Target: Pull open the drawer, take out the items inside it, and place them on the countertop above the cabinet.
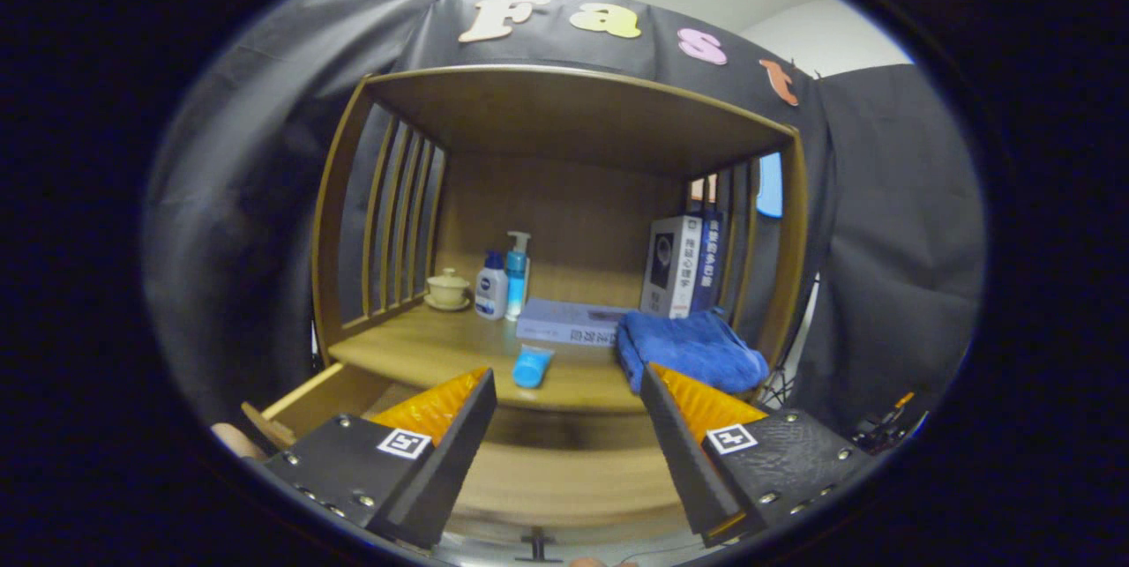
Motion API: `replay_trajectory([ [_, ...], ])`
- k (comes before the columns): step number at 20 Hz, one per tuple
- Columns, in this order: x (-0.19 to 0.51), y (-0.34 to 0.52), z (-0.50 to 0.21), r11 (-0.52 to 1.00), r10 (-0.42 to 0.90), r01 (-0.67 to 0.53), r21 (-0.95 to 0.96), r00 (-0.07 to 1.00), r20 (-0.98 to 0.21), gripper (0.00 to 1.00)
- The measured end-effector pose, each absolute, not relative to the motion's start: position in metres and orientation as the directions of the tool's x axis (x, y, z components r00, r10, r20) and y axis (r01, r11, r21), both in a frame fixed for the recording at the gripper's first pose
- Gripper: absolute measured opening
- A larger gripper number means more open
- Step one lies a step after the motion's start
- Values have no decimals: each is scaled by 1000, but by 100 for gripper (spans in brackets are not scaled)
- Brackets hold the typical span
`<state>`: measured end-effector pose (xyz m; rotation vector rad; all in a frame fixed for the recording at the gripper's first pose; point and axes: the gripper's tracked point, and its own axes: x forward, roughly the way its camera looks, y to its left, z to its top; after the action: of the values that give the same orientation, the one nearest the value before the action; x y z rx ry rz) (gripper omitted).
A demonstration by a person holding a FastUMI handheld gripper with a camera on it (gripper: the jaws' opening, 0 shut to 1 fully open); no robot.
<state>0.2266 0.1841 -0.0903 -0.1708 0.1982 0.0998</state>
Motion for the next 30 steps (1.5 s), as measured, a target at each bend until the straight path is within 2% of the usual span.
replay_trajectory([
  [7,163,175,-142,980,58,-113,-163,949,-310,98],
  [13,160,183,-177,984,83,-137,-116,920,-383,98],
  [24,163,180,-177,989,99,-131,-67,931,-352,97],
  [30,179,193,-169,984,82,-126,-128,948,-309,96],
])
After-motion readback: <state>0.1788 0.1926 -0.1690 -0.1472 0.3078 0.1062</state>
